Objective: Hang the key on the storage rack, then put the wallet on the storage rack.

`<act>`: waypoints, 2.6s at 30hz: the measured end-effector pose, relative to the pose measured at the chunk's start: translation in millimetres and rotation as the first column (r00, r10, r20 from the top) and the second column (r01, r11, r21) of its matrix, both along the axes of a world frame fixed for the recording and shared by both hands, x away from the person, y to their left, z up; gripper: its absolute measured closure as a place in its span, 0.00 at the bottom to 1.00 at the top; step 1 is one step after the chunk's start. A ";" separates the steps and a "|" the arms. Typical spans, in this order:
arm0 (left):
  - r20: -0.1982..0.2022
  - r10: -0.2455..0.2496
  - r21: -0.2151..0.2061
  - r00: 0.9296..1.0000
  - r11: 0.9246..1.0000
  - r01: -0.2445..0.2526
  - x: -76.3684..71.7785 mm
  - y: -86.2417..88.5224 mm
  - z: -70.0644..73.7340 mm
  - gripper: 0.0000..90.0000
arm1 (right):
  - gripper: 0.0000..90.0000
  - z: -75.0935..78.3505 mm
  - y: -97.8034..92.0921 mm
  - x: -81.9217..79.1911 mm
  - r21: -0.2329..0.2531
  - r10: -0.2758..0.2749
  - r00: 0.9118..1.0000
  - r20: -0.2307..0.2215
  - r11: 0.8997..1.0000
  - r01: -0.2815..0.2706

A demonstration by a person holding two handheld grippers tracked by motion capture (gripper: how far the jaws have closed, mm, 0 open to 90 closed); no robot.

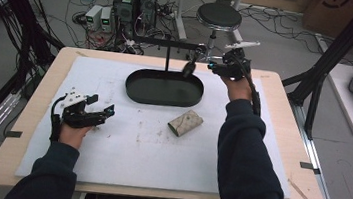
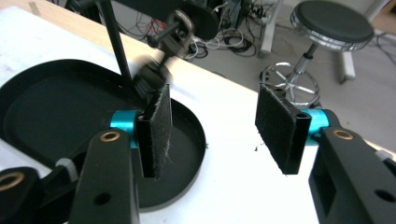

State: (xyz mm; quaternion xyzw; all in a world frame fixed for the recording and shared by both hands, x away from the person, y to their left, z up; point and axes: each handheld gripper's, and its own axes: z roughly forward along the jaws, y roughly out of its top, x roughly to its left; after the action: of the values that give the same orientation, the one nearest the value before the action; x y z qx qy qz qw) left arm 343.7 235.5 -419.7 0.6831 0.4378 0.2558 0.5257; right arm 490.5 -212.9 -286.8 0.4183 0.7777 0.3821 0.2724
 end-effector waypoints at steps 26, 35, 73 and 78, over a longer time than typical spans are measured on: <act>0.005 0.002 0.004 1.000 1.000 -0.002 -1.4 1.0 0.2 0.26 | 0.22 -57.0 -59.5 -94.0 -0.008 0.073 0.997 -0.023 0.997 -0.073; 0.026 0.004 -0.005 1.000 1.000 -0.004 -2.7 2.7 1.9 0.26 | 0.22 -75.9 -54.1 -109.8 0.014 0.063 0.998 0.001 0.998 -0.063; 0.022 0.017 0.004 1.000 1.000 -0.017 -5.9 3.3 2.2 0.26 | 0.63 -127.8 88.0 -106.8 -0.032 0.284 0.947 -0.149 0.956 -0.291; 0.023 0.016 0.002 1.000 1.000 -0.016 -5.6 3.8 2.0 0.26 | 0.77 -133.2 87.8 -107.0 -0.092 0.302 0.931 -0.206 0.941 -0.325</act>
State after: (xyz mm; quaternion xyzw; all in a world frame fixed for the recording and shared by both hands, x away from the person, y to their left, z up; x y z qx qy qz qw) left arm 338.1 239.3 -417.8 0.6772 0.4369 0.2685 0.5277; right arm 383.5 -125.1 -419.9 0.3053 0.8791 0.3301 0.1582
